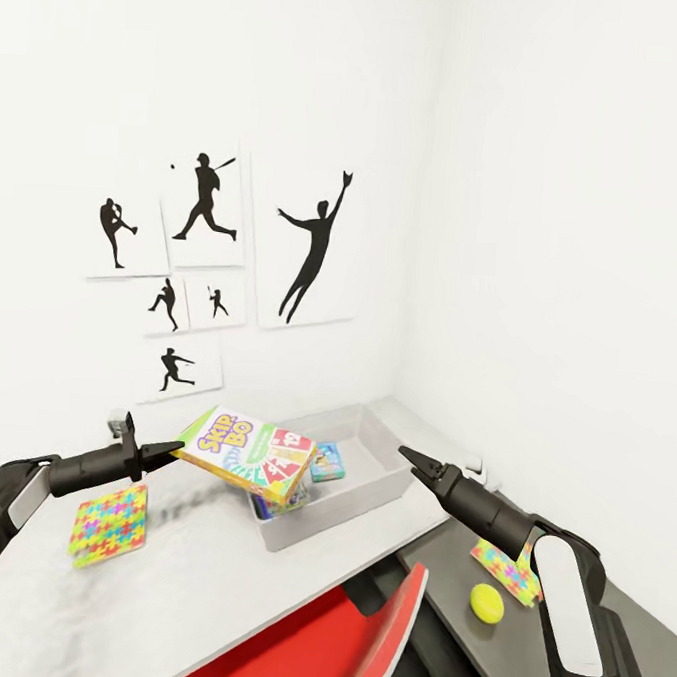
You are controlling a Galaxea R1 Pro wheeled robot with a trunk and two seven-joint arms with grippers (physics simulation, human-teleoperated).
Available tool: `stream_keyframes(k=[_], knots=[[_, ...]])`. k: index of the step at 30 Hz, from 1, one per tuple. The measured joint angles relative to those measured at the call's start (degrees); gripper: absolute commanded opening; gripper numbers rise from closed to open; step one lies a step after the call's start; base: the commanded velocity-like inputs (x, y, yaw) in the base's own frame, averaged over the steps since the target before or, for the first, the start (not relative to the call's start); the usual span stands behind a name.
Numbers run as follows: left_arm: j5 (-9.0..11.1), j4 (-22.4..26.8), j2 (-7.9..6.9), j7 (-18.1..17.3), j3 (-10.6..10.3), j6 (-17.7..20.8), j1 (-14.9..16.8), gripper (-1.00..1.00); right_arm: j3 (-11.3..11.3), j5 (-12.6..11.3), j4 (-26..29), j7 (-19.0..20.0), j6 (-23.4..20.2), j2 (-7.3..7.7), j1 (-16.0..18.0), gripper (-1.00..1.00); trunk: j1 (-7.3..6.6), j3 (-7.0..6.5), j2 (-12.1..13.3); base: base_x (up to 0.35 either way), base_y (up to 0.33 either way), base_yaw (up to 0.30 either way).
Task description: Put all the toys in the child's room - the three board games (two on the bed and one on the table), the two jigsaw puzzles on the table, and the tennis ball on the table - inside the toy box on the table in the child's room.
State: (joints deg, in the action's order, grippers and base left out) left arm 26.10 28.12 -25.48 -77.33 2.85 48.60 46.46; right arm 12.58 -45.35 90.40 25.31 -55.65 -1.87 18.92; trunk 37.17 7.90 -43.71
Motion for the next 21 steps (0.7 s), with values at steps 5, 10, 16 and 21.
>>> stream_keyframes(k=[5,10,16,21], knots=[[0.1,0.0,-0.07,-0.1,0.0,0.1,0.0,-1.0,0.0,0.0,0.0,0.0,0.0,0.0,0.0,1.0,0.02,0.01,0.0,0.133,-0.02,-0.001],[0.1,0.0,-0.07,-0.1,0.0,0.0,0.0,-1.0,0.0,0.0,0.0,0.0,0.0,0.0,0.0,1.0,0.01,0.01,0.0,0.128,-0.024,0.0],[0.1,0.0,-0.08,-0.1,0.1,0.1,-0.1,-1.0,0.0,0.0,0.0,0.0,0.0,0.0,0.0,1.0,0.02,0.01,0.0,0.049,-0.009,0.0],[0.2,0.0,-0.01,-0.1,0.0,0.0,-0.1,-1.0,0.0,0.0,0.0,0.0,0.0,0.0,0.0,1.0,0.01,0.01,0.0,0.12,-0.06,0.0]])
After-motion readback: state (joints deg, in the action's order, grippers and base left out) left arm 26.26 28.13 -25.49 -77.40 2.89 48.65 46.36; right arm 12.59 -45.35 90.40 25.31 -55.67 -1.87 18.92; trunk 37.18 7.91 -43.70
